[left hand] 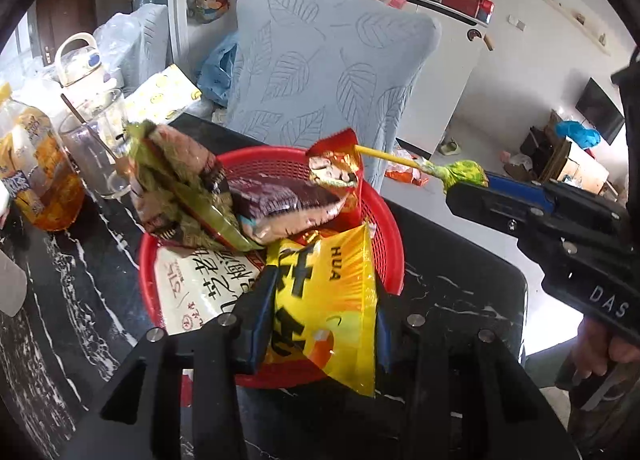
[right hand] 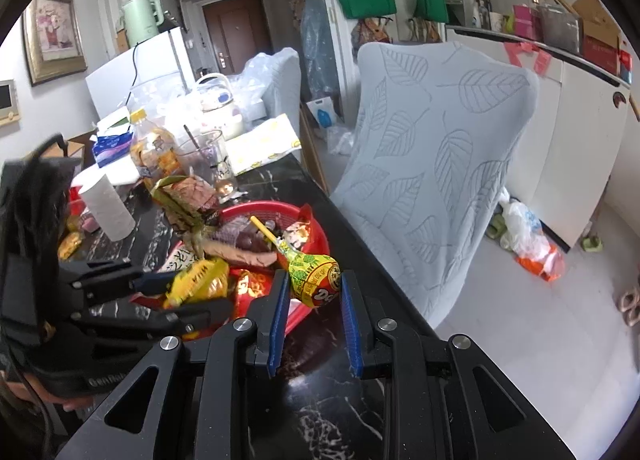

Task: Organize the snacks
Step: 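Lower the yellow bag and lollipop into the basket and open both tools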

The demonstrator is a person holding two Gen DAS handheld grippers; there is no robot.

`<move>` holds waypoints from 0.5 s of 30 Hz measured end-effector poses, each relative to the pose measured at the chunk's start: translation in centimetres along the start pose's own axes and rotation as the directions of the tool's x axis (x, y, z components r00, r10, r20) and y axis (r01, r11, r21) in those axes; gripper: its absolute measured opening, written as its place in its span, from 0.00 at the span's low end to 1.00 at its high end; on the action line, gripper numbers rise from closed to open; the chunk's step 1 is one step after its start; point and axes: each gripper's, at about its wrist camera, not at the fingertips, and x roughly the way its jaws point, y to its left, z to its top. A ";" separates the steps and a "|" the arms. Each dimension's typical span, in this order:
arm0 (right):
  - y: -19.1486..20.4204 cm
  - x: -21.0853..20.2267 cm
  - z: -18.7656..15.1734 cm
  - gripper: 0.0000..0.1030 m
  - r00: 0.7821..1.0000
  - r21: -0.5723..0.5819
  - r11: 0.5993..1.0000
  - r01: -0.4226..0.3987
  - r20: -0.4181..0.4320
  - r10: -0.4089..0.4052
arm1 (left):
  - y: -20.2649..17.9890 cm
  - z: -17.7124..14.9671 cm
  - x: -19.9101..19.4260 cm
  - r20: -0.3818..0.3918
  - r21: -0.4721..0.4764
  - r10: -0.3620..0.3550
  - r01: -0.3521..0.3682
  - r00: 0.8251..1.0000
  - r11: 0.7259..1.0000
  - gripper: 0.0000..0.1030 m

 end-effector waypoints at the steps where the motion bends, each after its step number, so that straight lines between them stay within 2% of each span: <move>1: 0.0 0.2 0.0 0.24 1.000 0.002 1.000 -0.003 -0.003 0.003 | 0.0 0.0 0.0 0.002 0.004 0.004 -0.004 1.000 1.000 0.40; 5: 0.3 0.6 -0.4 0.24 1.000 0.001 1.000 -0.011 -0.019 0.011 | -0.5 0.0 0.0 0.003 0.026 0.031 -0.031 1.000 0.999 0.41; 10: 0.4 0.6 -0.5 0.24 1.000 0.003 1.000 -0.016 -0.023 0.016 | -0.6 0.2 -1.1 0.049 0.020 0.059 -0.060 0.997 0.998 0.41; 15: 0.3 0.3 -0.6 0.24 1.000 0.006 1.000 -0.017 -0.018 0.017 | -0.5 0.6 -1.2 0.054 0.013 0.079 -0.080 0.995 0.997 0.41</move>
